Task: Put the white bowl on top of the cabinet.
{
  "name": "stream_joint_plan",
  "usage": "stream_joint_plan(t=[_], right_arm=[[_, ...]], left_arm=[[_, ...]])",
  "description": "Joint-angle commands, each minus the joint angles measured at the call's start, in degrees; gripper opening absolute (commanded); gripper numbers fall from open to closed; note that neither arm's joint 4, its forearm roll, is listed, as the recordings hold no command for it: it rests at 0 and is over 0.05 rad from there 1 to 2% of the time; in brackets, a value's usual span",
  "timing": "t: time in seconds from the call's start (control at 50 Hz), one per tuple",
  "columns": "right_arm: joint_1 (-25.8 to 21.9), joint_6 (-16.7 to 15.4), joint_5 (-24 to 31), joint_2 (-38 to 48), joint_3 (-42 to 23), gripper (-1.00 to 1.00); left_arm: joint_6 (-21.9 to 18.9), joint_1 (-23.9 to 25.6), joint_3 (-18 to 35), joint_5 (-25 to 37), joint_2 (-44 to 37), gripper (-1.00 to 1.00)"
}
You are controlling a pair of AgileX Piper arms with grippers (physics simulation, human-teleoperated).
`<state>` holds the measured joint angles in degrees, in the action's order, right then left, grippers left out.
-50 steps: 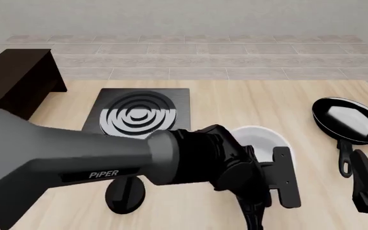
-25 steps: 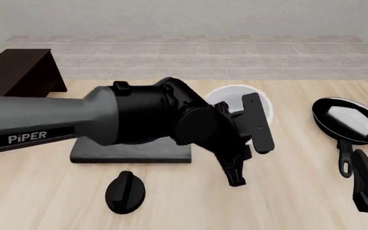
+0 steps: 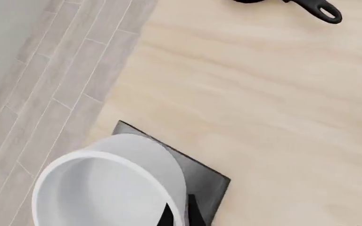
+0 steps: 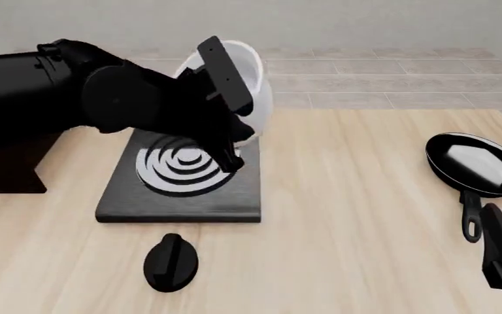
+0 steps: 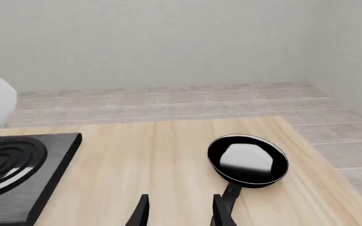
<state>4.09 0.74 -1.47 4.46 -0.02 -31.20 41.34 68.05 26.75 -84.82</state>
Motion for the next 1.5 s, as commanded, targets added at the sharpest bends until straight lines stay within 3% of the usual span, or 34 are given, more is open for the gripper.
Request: stream_joint_plan(t=[0.02, 0.14, 0.18, 0.22, 0.24, 0.34, 0.46, 0.62, 0.72, 0.8, 0.84, 1.06, 1.12, 1.22, 1.38, 1.5], right_arm=[[0.5, 0.6, -0.5, 0.4, 0.0, 1.0], [0.7, 0.3, 0.1, -0.4, 0.0, 1.0], [0.6, 0.4, 0.1, -0.5, 0.0, 1.0], [0.7, 0.5, -0.1, -0.2, 0.0, 1.0], [0.6, 0.5, -0.2, -0.1, 0.0, 1.0], [0.7, 0.6, 0.1, -0.6, 0.0, 1.0], [0.7, 0.5, 0.2, -0.6, 0.0, 1.0], [0.7, 0.5, 0.4, -0.8, 0.0, 1.0], [0.7, 0.5, 0.8, -1.2, 0.0, 1.0], [0.8, 0.6, 1.0, -1.4, 0.0, 1.0], [0.9, 0.9, 0.7, -1.0, 0.0, 1.0], [0.9, 0.7, 0.4, -0.8, 0.0, 1.0], [1.0, 0.9, 0.2, -0.5, 0.0, 1.0], [1.0, 0.9, 0.1, -0.5, 0.0, 1.0], [1.1, 0.9, 0.4, -0.8, 0.0, 1.0], [1.1, 0.7, 0.6, -1.1, 0.0, 1.0]], left_arm=[[0.4, -9.1, -1.1, 1.2, 6.6, -1.0], [-0.8, -16.6, -0.1, 0.2, 7.4, -1.0], [4.3, -19.4, 3.9, 2.1, 5.7, -1.0], [2.9, -19.9, 3.4, 1.7, 6.0, -1.0], [1.5, -24.0, 4.3, 0.8, 5.7, -1.0], [0.8, -28.6, 7.2, 2.7, 3.9, -1.0], [3.4, -35.1, 13.6, 6.5, -0.3, -1.0], [2.6, -41.2, 15.2, 7.4, -3.0, -1.0], [3.5, -43.8, 15.3, 7.1, -4.3, -1.0], [4.9, -43.1, 14.6, 8.6, -4.3, -1.0], [5.1, -46.5, 16.6, 8.5, -5.3, -1.0], [6.0, -50.2, 13.8, 6.1, -5.9, -1.0], [4.4, -49.4, 10.3, 4.7, -4.6, -1.0], [4.6, -51.9, 10.1, 3.6, -4.9, -1.0], [0.7, -54.7, 6.4, -1.0, -4.3, -1.0], [2.1, -55.9, 6.3, -3.7, -6.3, -1.0]])
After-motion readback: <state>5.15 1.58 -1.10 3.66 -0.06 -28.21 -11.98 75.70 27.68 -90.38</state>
